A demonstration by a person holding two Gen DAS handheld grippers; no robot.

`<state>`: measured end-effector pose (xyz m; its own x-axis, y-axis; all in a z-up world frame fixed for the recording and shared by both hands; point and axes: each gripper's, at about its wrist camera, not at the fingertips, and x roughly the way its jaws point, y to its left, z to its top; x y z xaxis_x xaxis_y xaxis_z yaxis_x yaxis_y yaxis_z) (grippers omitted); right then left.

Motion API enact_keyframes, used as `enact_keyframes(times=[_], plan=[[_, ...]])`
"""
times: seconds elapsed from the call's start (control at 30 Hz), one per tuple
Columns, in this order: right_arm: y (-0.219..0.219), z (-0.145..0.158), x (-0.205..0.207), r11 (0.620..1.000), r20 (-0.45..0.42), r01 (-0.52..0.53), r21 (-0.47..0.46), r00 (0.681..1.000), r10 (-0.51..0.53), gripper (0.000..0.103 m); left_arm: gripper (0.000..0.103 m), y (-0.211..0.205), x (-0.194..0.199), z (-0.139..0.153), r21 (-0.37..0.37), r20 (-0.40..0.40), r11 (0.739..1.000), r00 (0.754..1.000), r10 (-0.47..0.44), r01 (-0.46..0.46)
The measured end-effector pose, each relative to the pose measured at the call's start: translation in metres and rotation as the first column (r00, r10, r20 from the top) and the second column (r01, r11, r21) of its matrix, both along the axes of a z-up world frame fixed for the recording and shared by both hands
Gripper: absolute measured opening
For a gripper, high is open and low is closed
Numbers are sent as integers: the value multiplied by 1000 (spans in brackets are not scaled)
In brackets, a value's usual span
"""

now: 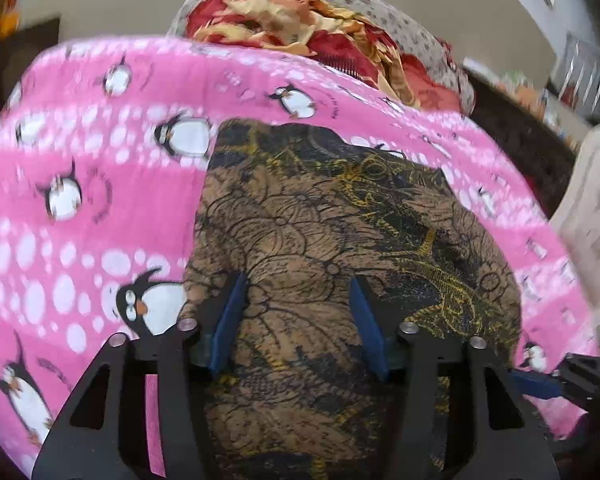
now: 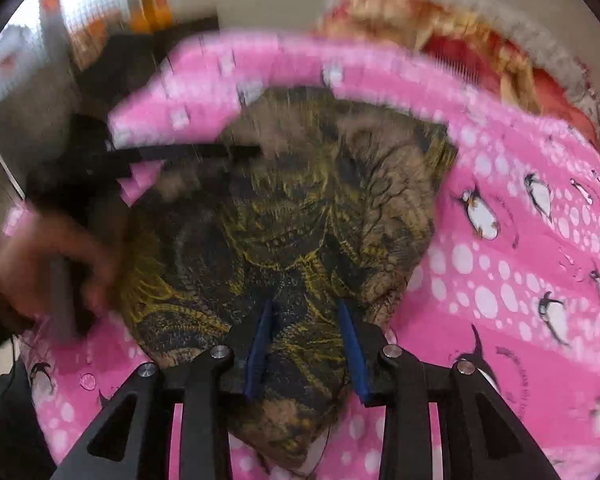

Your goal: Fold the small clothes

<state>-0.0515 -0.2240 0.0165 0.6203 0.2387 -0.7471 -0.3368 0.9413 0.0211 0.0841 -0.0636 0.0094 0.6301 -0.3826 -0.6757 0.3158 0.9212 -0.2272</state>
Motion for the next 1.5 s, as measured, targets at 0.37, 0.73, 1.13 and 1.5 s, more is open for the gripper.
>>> enact_keyframes(times=[0.37,0.73,1.13,1.5], plan=[[-1,74,42,941,80,339,14,937,-339,37,65,24,21,59,-111,-22,979,986,168,-169],[-14,4,146,916,15,401,-21,916,-401,40,88,-31,110,2,103,-100,985,984,145,-135],[-15,0,137,929,60,369,-15,928,-368,42,98,-21,117,-7,45,-145,983,972,184,-180],[-15,0,139,930,66,366,-29,929,-363,42,98,-22,120,-7,27,-152,984,972,178,-176]])
